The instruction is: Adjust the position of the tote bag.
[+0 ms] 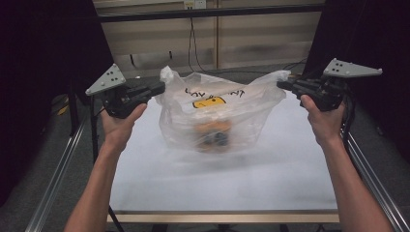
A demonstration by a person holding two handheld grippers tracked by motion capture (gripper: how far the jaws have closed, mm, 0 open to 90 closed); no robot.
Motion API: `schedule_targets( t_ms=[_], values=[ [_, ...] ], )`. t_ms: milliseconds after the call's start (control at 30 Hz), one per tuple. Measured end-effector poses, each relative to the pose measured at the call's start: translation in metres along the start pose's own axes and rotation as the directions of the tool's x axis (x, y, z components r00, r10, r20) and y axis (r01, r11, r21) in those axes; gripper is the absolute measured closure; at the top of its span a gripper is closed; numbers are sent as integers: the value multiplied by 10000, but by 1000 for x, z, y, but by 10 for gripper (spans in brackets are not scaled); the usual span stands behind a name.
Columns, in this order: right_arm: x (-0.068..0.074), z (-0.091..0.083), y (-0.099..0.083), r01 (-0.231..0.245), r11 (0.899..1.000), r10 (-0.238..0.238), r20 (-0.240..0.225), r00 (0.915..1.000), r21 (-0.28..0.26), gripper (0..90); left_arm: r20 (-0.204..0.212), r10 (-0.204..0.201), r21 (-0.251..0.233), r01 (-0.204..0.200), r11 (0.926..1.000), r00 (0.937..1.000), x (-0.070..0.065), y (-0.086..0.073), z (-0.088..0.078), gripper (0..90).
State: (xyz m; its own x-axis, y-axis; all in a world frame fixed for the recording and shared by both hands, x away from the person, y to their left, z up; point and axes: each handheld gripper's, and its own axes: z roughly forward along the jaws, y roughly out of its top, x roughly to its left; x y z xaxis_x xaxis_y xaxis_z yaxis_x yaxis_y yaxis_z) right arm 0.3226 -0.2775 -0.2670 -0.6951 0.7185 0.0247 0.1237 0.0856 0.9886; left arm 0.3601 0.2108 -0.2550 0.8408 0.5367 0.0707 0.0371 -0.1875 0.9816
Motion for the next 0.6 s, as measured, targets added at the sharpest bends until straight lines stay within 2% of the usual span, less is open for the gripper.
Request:
schedule_targets(
  t_ms=[133, 167, 300, 333, 400, 500, 600],
  values=[
    [-1, 1, 11, 70, 10000, -70, 98, 9999, -36, 900, -228, -80, -41, 79, 10000, 9997, 6, 2, -5, 900],
    [-2, 2, 16, 139, 9999, -137, 188, 9997, -77, 900, -439, -161, -91, 157, 9998, 9989, 10, 2, -8, 900],
    [-4, 6, 26, 158, 9999, -156, 278, 9995, -53, 900, -866, -222, 152, 236, 9996, 9960, 23, -2, -13, 900],
    [-4, 6, 26, 158, 9999, -156, 278, 9995, -53, 900, -866, -222, 152, 236, 9996, 9960, 23, -2, -13, 900],
    [-7, 11, 32, 162, 9999, -162, 431, 9989, 1, 900, -1122, -340, 421, 389, 9984, 9931, 35, -8, -17, 900],
    [-13, 14, 32, 47, 10000, -47, 587, 9983, -8, 900, -1179, -805, 201, 834, 9963, 9898, 44, -13, -22, 900],
    [-16, 16, 32, 47, 9999, -57, 843, 9964, 120, 900, -1380, -847, 264, 891, 9957, 9868, 49, -15, -27, 900]
  ],
)
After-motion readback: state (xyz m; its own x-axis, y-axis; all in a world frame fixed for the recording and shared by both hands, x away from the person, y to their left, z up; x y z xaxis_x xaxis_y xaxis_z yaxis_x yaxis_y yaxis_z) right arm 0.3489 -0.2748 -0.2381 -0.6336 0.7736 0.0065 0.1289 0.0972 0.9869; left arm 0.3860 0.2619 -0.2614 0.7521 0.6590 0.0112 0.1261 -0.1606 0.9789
